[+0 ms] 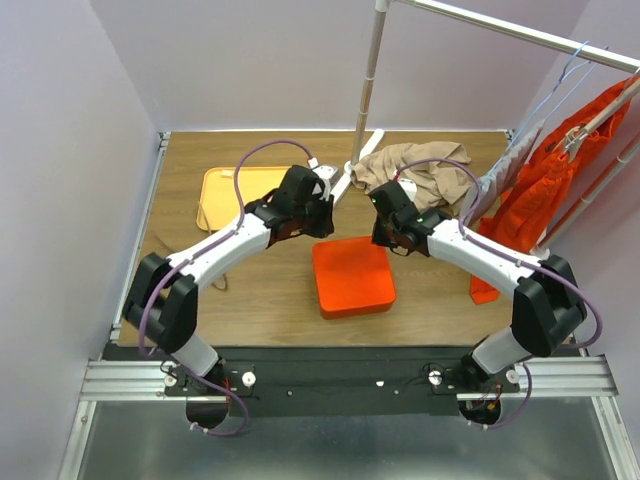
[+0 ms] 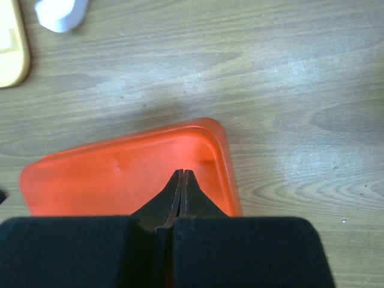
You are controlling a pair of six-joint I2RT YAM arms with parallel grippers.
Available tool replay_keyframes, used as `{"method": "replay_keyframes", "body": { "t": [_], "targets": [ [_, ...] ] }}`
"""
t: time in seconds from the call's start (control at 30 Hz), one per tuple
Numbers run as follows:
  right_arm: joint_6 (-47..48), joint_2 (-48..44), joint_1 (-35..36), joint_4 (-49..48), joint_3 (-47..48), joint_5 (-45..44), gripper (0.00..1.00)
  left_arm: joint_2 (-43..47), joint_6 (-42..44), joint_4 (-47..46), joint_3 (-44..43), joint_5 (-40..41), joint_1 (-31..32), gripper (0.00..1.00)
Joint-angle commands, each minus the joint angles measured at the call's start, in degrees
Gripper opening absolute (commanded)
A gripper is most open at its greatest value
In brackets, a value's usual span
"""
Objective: Pack the chocolate
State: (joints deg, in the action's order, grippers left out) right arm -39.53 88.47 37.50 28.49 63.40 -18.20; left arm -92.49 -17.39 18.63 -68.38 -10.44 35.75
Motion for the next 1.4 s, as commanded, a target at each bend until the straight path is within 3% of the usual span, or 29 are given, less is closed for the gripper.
{"method": "replay_keyframes", "body": {
  "t": [0.0,0.27,0.63,0.8,1.03,1.23,1.37],
  "targets": [
    [0.33,-0.41,-0.23,0.78,2.43,2.98,0.01,7.05,-1.07,2.1,0.17,3.23,0.29,0.31],
    [-0.29,4.52,0.82,-6.78,2.17,17.84,0.01,13.38,-5.28,4.74,8.96,6.74,-0.59,0.3],
    [0.77,11.28,4.43,-9.58,3.84,15.39,0.01,20.93,-7.49,3.17,14.94,8.33,-8.14,0.3],
    [1.12,17.44,4.43,-9.33,5.33,9.67,0.01,22.88,-7.66,3.16,16.26,7.8,-11.13,0.31],
    [2.61,11.29,5.48,-9.16,8.23,11.69,0.01,23.85,-7.66,3.08,17.23,7.36,-12.19,0.31],
    [1.82,5.15,5.22,-7.31,3.85,3.35,0.01,24.46,-7.66,2.64,16.79,5.61,-12.19,0.3],
    [1.91,2.85,5.22,-5.47,1.38,2.38,0.01,23.76,-6.96,1.93,16.44,4.11,-12.11,0.3]
  ]
}}
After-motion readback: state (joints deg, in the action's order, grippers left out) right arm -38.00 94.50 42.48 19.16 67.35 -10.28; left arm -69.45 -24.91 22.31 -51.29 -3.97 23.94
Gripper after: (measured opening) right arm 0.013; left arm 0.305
